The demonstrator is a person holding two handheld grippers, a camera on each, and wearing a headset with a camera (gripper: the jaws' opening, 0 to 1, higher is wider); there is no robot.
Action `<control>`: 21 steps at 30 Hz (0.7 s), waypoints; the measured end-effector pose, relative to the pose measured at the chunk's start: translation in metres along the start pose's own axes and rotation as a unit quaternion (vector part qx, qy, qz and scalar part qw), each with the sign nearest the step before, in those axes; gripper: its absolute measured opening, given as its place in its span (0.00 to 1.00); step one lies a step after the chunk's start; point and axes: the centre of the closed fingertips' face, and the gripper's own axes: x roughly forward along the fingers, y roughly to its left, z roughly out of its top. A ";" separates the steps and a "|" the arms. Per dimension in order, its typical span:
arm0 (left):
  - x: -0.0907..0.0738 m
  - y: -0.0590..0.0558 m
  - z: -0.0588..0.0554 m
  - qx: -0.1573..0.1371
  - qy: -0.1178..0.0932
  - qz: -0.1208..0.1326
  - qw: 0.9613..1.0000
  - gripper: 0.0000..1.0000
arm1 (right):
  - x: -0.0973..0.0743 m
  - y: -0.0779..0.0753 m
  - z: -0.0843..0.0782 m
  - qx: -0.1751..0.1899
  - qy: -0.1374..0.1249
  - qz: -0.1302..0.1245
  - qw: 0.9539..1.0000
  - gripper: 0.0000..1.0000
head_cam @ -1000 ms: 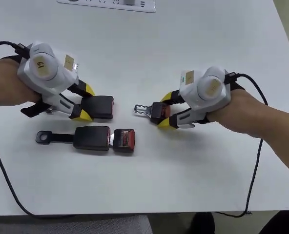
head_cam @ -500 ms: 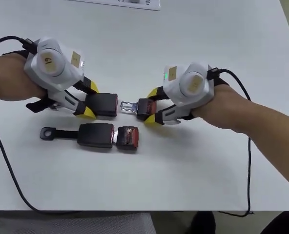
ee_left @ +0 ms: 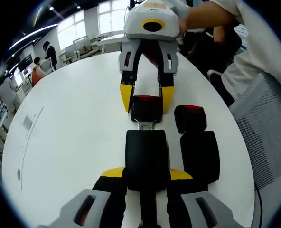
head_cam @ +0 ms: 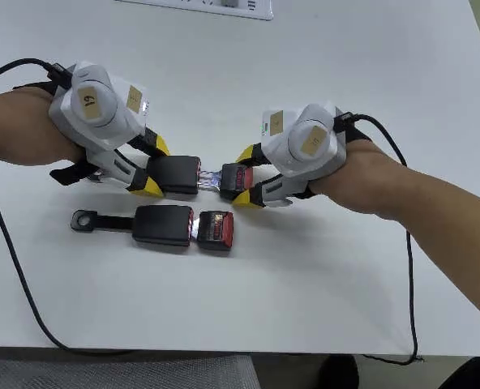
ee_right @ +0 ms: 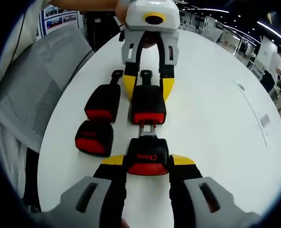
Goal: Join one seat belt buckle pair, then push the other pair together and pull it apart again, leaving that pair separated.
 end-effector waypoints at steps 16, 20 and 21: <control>0.002 0.000 0.001 0.007 0.003 -0.003 1.000 0.32 | 0.004 -0.001 0.004 0.006 0.009 0.007 1.000 0.31; 0.002 -0.001 0.002 0.006 0.002 -0.002 1.000 0.32 | 0.006 -0.001 0.007 0.006 0.008 0.005 1.000 0.31; 0.003 0.000 0.001 0.006 0.001 -0.002 1.000 0.32 | 0.007 0.000 0.009 0.009 0.006 0.005 1.000 0.31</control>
